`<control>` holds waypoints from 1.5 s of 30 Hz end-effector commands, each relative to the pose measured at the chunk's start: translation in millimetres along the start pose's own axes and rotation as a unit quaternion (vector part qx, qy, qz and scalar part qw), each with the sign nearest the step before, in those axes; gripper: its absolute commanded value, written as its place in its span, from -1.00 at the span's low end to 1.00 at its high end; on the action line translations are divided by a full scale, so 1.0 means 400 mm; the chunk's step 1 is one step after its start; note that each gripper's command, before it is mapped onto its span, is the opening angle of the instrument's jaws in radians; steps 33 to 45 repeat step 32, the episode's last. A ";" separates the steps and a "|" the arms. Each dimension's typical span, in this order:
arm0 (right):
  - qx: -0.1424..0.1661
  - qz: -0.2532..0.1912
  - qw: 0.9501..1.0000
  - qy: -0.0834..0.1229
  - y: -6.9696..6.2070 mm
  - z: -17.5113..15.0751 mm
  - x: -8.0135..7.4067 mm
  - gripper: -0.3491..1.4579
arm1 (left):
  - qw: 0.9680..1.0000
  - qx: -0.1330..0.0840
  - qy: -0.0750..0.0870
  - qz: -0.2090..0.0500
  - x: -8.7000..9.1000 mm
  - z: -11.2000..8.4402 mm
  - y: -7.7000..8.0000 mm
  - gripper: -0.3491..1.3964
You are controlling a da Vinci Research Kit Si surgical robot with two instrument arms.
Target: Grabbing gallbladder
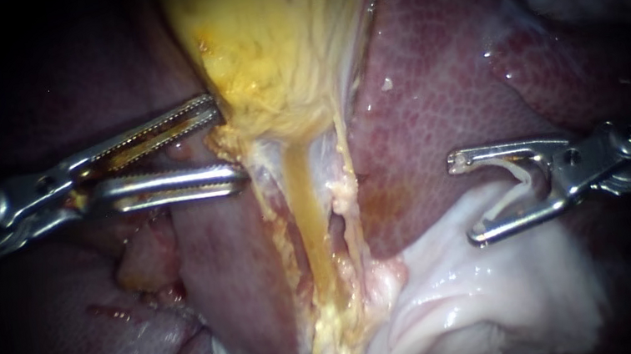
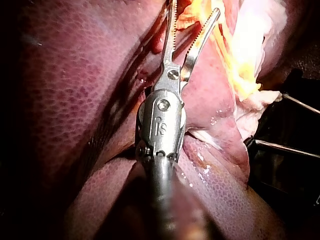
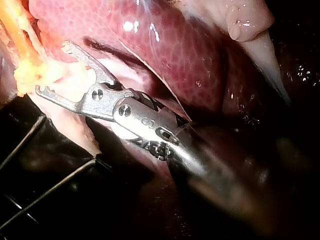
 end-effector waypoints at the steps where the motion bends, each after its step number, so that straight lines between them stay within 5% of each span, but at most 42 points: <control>1: 0.000 0.000 1.000 0.000 0.0000 0.0000 0.0000 0.05 | 1.000 0.000 0.000 0.000 0.0002 -0.0001 0.0000 -0.38; 4: 0.000 0.000 1.000 0.000 0.0000 0.0000 0.0000 0.05 | 1.000 0.000 0.001 0.001 0.0007 -0.0005 -0.0001 -1.00; 9: 0.000 0.000 1.000 0.000 0.0000 0.0000 0.0001 0.05 | 0.999 0.006 0.037 0.000 0.0009 -0.0024 -0.0003 -1.00; 15: 0.000 0.000 1.000 0.000 0.0000 0.0000 0.0001 0.05 | 0.999 0.004 0.047 0.000 0.0003 -0.0026 -0.0016 -1.00; 45: 0.000 0.000 1.000 0.000 0.0000 0.0003 0.0001 0.05 | 0.999 0.001 0.049 0.000 -0.0002 -0.0027 -0.0016 -1.00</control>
